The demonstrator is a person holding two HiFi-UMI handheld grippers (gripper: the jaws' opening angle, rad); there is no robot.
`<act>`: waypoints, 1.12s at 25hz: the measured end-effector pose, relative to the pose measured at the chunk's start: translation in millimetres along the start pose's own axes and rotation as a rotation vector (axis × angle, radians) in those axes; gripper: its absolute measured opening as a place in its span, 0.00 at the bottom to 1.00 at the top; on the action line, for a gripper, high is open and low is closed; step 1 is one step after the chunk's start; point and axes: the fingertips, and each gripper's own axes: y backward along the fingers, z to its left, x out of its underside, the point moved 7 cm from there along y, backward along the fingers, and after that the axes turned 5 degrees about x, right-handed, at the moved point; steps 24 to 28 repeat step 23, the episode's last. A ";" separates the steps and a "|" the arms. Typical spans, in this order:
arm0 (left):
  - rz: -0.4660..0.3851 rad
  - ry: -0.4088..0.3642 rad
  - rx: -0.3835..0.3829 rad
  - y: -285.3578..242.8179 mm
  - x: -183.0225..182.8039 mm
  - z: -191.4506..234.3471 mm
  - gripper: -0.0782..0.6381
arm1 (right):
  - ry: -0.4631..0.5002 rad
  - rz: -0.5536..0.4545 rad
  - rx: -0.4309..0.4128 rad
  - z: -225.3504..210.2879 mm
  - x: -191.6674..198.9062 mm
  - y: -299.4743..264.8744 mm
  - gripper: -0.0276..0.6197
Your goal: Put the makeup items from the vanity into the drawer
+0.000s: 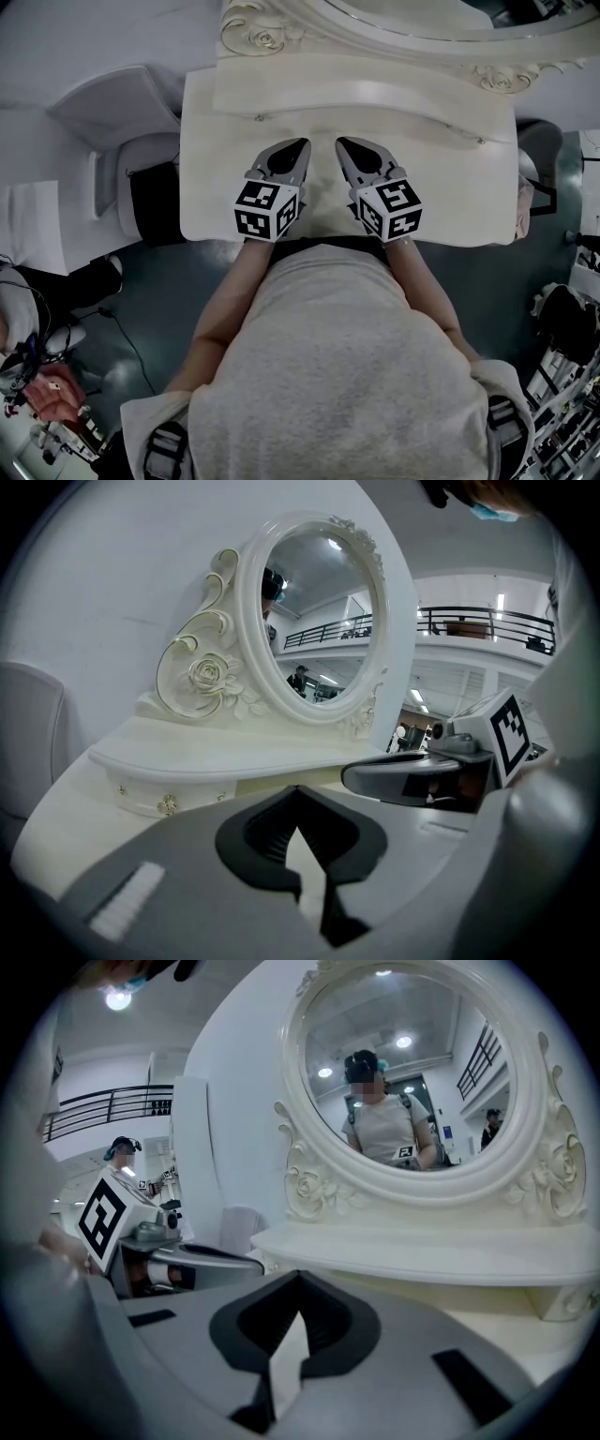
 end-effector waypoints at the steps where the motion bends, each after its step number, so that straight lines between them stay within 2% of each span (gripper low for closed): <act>1: 0.001 -0.001 0.000 -0.2 0.4 -0.1 0.12 | 0.000 -0.001 0.000 -0.3 0.0 0.2 0.05; 6: 0.007 -0.005 -0.011 1.7 4.0 2.0 0.12 | -0.035 -0.009 -0.015 0.1 -0.2 -0.3 0.05; 28: 0.004 0.027 -0.032 8.7 7.5 8.2 0.12 | -0.050 -0.007 -0.044 5.1 -0.2 -2.1 0.05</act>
